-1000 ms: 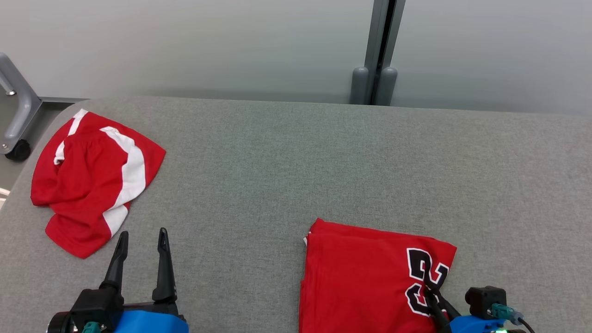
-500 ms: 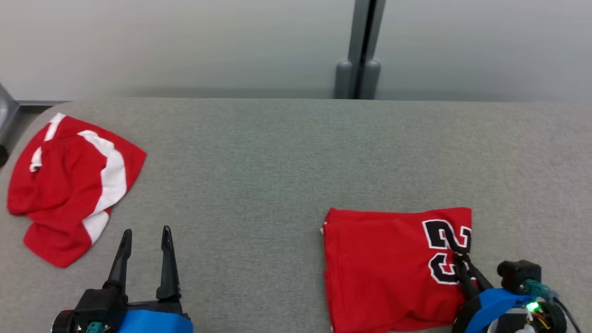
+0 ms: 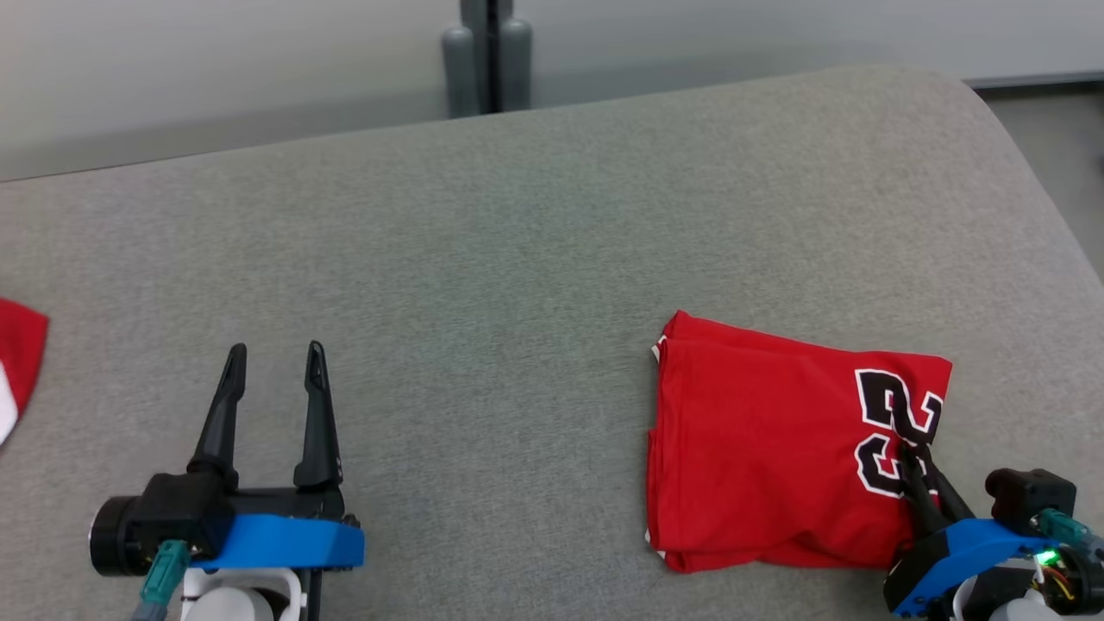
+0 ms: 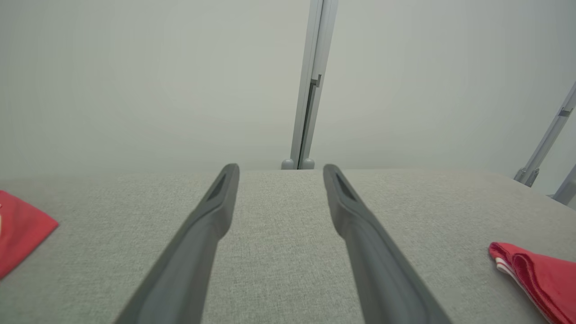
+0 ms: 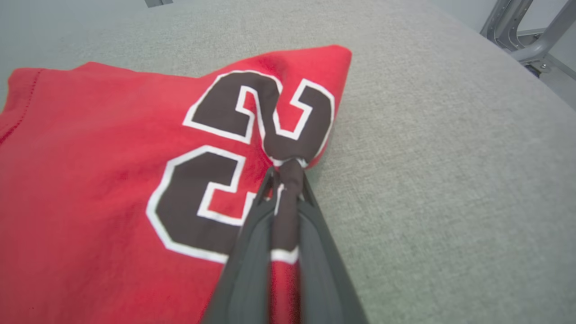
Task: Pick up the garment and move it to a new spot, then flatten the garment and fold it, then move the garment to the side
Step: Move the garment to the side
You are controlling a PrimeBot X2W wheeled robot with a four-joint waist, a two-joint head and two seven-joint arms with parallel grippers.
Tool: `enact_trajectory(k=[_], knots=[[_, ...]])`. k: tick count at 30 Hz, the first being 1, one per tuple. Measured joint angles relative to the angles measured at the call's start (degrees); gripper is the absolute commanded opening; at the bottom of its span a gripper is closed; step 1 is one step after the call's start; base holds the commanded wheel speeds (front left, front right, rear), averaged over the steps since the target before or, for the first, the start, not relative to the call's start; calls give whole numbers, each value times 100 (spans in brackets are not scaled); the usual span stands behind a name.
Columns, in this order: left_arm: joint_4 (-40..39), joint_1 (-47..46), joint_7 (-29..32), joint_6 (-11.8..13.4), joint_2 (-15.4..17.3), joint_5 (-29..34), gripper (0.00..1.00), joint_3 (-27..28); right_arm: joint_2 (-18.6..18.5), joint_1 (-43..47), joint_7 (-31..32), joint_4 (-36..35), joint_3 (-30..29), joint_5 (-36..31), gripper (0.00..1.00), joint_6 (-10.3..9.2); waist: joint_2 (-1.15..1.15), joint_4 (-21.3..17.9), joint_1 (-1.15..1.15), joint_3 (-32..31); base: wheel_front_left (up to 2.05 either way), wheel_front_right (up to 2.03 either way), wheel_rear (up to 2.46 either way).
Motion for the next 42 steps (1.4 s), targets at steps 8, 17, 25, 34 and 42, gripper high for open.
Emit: enact_trajectory(k=[8,17,25,34,42], knots=[[-41,-170,1,24,116,25,100,9,-70,-75,-141,-109,53,-13,0,0,0,-232,-1,148,0,0,0],[-357,-450,-2,57,176,78,100,-14,-548,-1569,118,-291,261,-115,0,0,0,-50,0,589,0,0,0],[-794,-786,18,100,271,192,100,-82,-1642,-3204,589,244,301,-148,0,0,0,168,0,1307,0,0,0],[-1152,-1173,110,108,278,285,100,-232,-2774,-4280,688,1543,76,-14,0,0,1,492,0,2001,0,0,0],[-1300,-1248,118,169,335,296,100,-218,-2900,-4754,777,2435,91,-124,0,0,1,599,0,2370,0,0,0]])
